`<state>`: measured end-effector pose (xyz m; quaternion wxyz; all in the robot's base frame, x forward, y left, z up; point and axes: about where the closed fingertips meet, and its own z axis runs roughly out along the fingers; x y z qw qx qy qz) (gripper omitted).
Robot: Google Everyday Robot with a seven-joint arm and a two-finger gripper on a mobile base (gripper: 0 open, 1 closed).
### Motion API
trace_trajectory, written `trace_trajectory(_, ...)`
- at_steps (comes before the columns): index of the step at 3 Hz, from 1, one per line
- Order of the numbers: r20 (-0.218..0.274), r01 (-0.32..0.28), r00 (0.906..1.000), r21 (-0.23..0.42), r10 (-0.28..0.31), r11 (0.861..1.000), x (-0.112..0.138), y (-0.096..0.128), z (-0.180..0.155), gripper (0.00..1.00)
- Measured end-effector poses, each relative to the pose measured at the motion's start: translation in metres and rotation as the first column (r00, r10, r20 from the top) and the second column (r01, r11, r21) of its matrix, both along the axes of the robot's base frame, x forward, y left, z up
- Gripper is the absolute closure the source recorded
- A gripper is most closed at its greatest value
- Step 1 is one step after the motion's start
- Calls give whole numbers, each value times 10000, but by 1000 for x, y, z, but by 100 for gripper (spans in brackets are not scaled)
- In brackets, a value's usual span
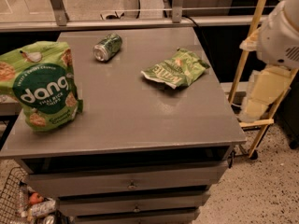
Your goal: Move green jalapeno chip bag near green rice chip bag
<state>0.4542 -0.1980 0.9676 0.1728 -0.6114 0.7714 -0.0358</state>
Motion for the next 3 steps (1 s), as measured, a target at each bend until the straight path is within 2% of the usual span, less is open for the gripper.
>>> trace_trajectory(2,582,-802,9954,608,767,9949,44,60,-33,0)
trace_trajectory(3,895,-1010,9917,1036,918,9895,64,82,-48,0)
